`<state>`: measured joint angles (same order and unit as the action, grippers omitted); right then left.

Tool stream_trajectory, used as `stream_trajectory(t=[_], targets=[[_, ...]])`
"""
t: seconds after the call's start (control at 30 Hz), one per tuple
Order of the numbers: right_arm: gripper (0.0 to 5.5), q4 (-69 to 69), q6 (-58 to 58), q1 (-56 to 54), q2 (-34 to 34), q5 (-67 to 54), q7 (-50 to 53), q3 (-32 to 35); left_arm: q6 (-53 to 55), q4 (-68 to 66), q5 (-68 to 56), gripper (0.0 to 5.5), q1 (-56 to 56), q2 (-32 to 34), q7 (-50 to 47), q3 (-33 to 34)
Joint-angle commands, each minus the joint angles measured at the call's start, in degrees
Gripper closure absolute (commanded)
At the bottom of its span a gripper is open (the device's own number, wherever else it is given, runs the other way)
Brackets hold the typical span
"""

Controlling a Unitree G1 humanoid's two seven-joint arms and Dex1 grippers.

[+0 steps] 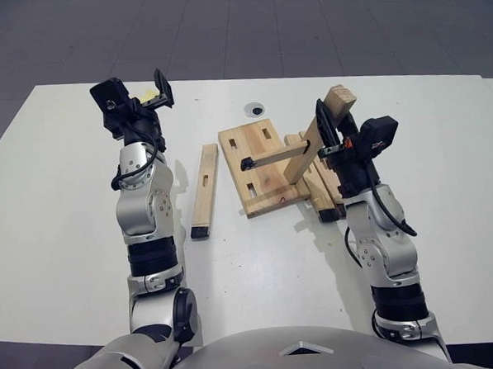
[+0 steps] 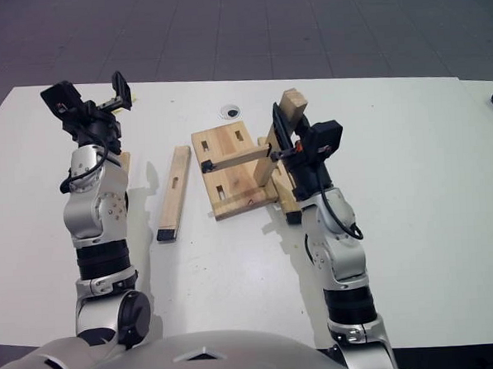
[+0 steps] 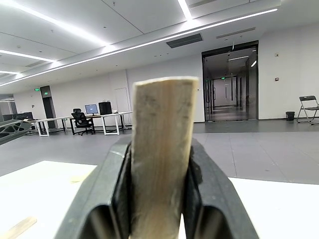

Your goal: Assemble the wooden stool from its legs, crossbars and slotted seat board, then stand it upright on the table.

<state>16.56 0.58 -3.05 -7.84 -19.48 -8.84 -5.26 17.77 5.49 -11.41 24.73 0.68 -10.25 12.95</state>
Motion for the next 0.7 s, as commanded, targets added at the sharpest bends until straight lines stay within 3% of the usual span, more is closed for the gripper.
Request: stream_trajectory(t=[0.03, 0.3, 0.7], targets=[[4.47, -5.50, 12.96, 5.76, -3.36, 1.05, -0.15, 0.13, 1.45, 1.44, 0.15, 0.10, 1.30, -0.41, -1.02, -0.37], [4.47, -1.89, 11.85, 0.90, -1.39, -3.08, -1.02, 1.18, 0.54, 0.09, 0.30, 0.10, 1.75, -1.84, -1.16, -1.93], [2.64, -0.94, 11.10, -0.77, 1.92, -3.79, -2.14, 1.99, 0.07, -1.52, 0.48, 0.10, 1.84, -2.99, -0.45, -3.47]])
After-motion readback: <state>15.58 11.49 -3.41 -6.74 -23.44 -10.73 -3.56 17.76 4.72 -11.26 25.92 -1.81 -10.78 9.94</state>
